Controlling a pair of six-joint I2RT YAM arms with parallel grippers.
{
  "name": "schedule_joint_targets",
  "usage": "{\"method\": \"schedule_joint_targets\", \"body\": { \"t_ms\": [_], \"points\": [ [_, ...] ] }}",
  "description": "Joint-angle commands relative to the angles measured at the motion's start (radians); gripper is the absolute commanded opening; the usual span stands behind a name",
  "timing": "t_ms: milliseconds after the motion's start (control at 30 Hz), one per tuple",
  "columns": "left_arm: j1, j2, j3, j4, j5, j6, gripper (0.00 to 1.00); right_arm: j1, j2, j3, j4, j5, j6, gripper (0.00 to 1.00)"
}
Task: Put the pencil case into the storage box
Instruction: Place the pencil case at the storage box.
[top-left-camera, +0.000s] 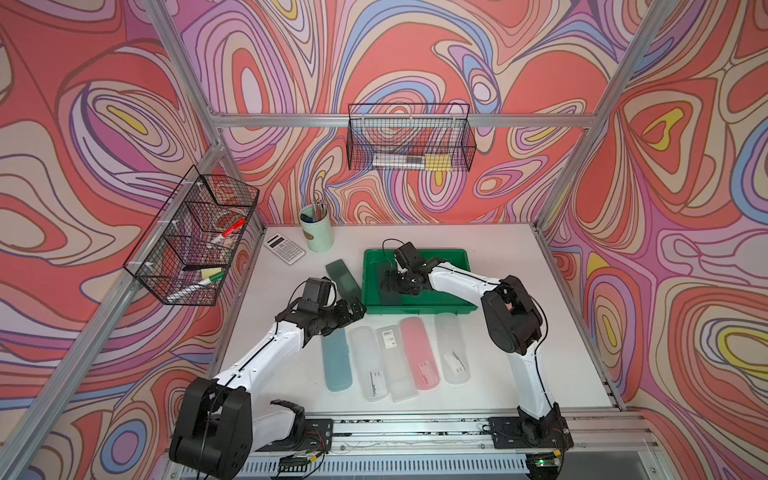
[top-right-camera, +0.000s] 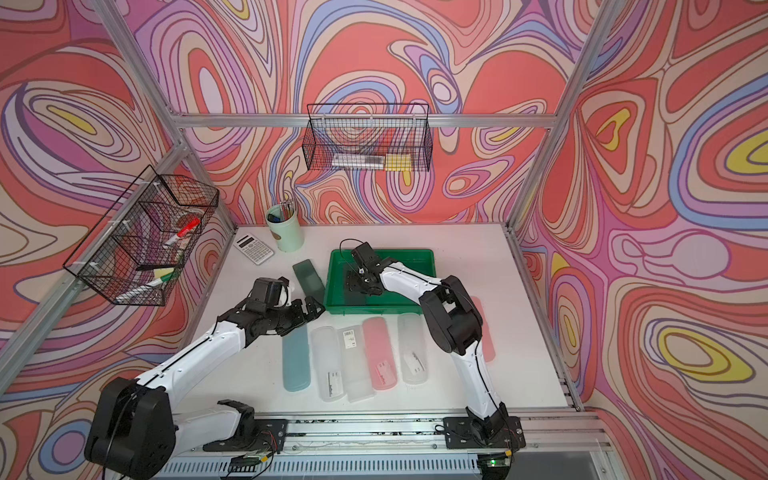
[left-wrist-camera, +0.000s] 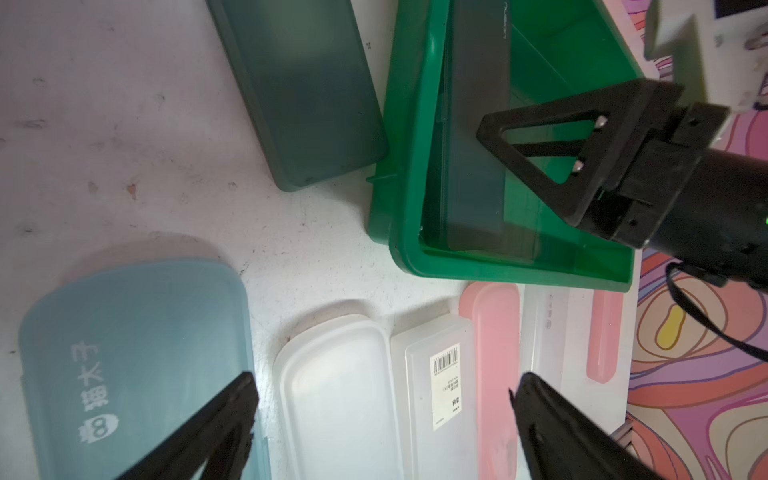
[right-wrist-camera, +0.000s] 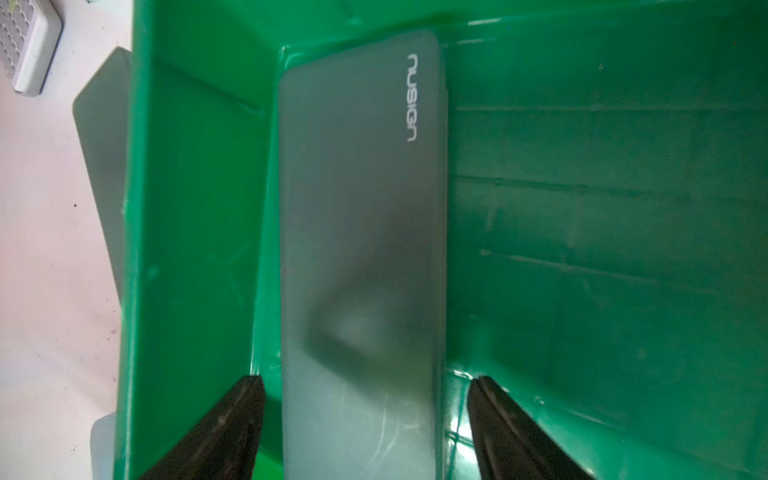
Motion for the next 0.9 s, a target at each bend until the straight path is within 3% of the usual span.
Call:
{"method": "schedule_joint_targets", "body": {
  "t_ms": [0,533,700,867],
  "points": [
    [0.003,-0.012,-0.003,0.021,0.017,-0.008,0.99,0.002,0.017,0.014,0.061,-0.069,0.025,0.79],
    [0.002,-0.033,-0.001,0.014,0.030,-0.007,0.99,0.010,0.030,-0.044,0.261,-0.164,0.187,0.80],
    [0.002,-0.092,-0.021,-0.027,0.023,-0.002,0.99,0.013,-0.022,-0.042,0.225,-0.113,0.180,0.83],
    [0.002,-0.115,-0.024,-0.040,0.030,-0.015,0.99,0.014,-0.167,-0.073,0.102,-0.009,0.137,0.84]
  ]
}}
